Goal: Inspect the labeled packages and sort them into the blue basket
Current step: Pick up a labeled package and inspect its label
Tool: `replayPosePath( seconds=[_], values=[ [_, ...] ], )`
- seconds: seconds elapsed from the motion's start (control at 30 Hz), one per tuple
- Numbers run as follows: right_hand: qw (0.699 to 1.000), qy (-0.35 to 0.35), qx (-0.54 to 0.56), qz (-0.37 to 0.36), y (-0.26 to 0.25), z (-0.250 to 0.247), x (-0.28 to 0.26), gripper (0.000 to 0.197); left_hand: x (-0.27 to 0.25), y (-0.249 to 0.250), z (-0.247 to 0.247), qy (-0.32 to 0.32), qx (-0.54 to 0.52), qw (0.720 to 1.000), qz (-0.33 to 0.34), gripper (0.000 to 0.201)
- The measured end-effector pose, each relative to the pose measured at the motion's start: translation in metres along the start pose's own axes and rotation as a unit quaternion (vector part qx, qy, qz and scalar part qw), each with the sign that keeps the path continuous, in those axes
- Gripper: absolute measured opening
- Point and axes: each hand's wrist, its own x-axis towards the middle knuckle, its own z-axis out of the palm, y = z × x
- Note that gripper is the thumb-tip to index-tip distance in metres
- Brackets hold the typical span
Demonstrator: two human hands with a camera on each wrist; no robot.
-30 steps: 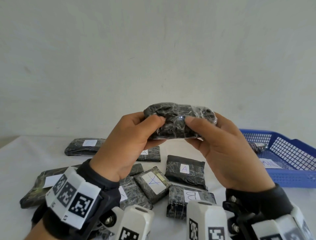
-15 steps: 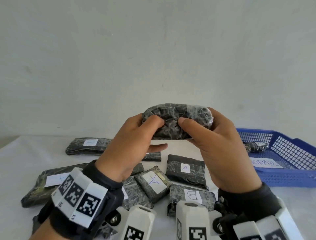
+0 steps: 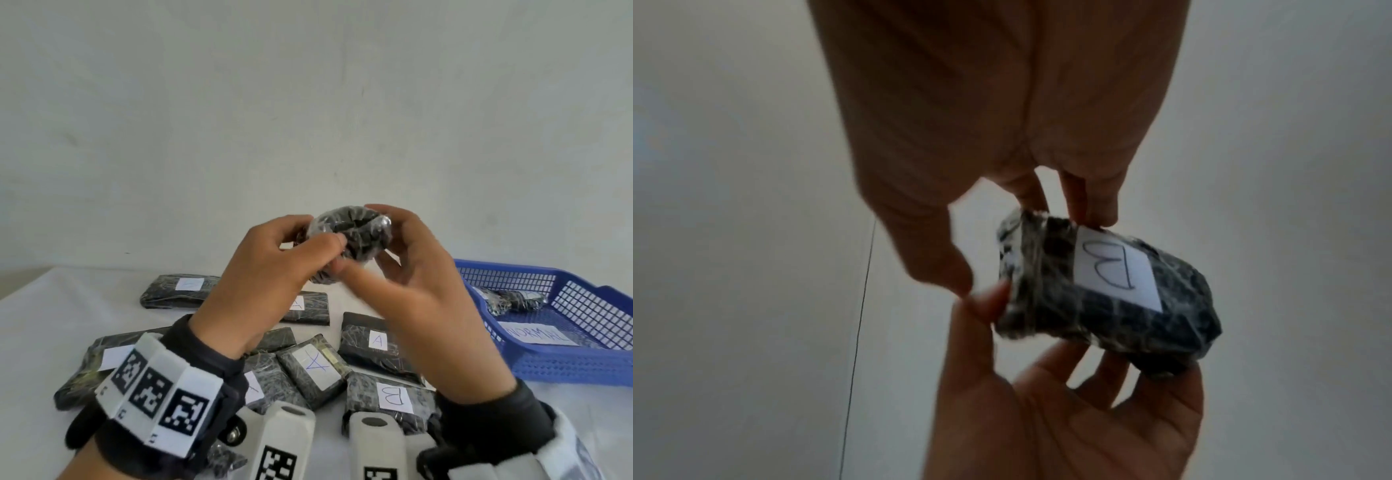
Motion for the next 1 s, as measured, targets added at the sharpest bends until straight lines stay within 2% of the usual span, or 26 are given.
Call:
replayPosePath(
  seconds=[0.1, 0.23, 0.4, 0.5, 0.6, 0.63, 0.73, 0.83, 0.9, 1.0],
  values=[
    [0.991, -0.036, 0.121, 0.055, 0.002, -0.015, 0.002, 0.062, 0.001, -0.001, -0.006, -0.038, -0.021, 0.999, 0.009, 0.05],
    [0.982, -0.063, 0.154, 0.085, 0.008, -0.022, 0.003, 0.067, 0.0, -0.001, -0.001, -0.096, -0.031, 0.995, 0.023, 0.053],
    [0.982, -0.009, 0.172, 0.075, 0.009, -0.017, 0.007, 0.048, 0.0, -0.003, -0.001, -0.162, -0.061, 0.985, -0.013, 0.055],
    [0.983, -0.022, 0.153, 0.103, 0.009, -0.014, 0.006, 0.047, 0.001, -0.006, -0.001, -0.136, -0.073, 0.987, -0.034, 0.058],
    [0.977, -0.063, 0.153, 0.135, 0.009, -0.017, 0.004, 0.063, 0.004, -0.011, 0.001, -0.096, -0.072, 0.993, -0.013, 0.051],
    [0.976, -0.061, 0.159, 0.136, 0.009, -0.019, 0.004, 0.063, 0.004, -0.011, 0.002, -0.093, -0.066, 0.993, -0.004, 0.05],
    [0.973, -0.027, 0.193, 0.124, 0.011, -0.019, 0.007, 0.048, 0.001, -0.01, 0.005, -0.117, -0.06, 0.991, -0.007, 0.05],
    [0.975, -0.017, 0.184, 0.124, 0.012, -0.015, 0.008, 0.045, 0.0, -0.008, 0.006, -0.117, -0.097, 0.988, -0.023, 0.052],
    [0.976, -0.033, 0.169, 0.132, 0.011, -0.016, 0.007, 0.05, 0.002, -0.01, 0.006, -0.093, -0.093, 0.991, -0.023, 0.052],
    [0.973, -0.069, 0.169, 0.139, 0.009, -0.023, 0.005, 0.068, 0.003, -0.009, 0.006, -0.08, -0.092, 0.992, -0.021, 0.053]
  ],
)
